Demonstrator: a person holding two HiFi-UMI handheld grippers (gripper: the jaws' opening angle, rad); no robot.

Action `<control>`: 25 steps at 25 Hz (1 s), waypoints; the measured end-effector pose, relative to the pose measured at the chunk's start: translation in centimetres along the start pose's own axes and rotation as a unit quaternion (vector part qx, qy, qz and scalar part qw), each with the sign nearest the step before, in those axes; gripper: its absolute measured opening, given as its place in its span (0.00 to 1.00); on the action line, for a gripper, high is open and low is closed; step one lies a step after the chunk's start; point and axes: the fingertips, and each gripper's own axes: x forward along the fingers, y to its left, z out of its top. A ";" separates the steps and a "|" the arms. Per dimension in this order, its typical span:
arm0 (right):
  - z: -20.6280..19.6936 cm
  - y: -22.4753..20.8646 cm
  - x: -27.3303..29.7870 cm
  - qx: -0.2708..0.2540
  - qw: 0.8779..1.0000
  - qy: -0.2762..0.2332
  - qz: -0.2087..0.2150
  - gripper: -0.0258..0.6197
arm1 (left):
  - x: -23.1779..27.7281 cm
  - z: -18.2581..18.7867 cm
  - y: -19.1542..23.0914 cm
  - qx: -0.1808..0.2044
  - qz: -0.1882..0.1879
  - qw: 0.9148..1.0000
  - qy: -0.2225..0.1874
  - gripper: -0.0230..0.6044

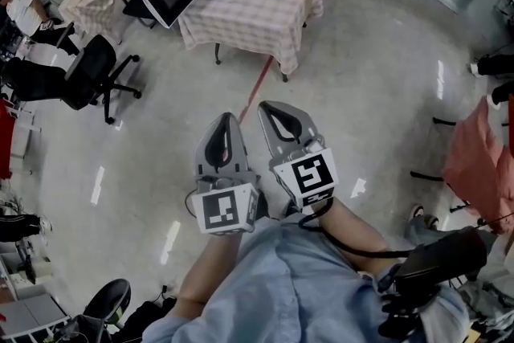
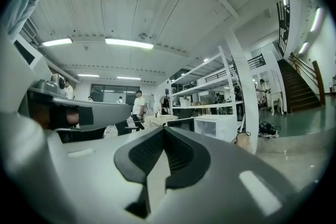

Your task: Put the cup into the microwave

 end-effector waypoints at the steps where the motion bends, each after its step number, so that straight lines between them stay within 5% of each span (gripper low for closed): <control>1: -0.2 -0.1 0.5 0.000 1.000 0.003 0.000 0.04 | 0.4 -0.1 0.4 0.001 0.000 1.000 0.001 0.05; 25: 0.2 0.1 20.4 -0.008 0.999 0.030 -0.034 0.04 | 12.8 0.1 16.2 -0.032 -0.033 0.999 -0.001 0.05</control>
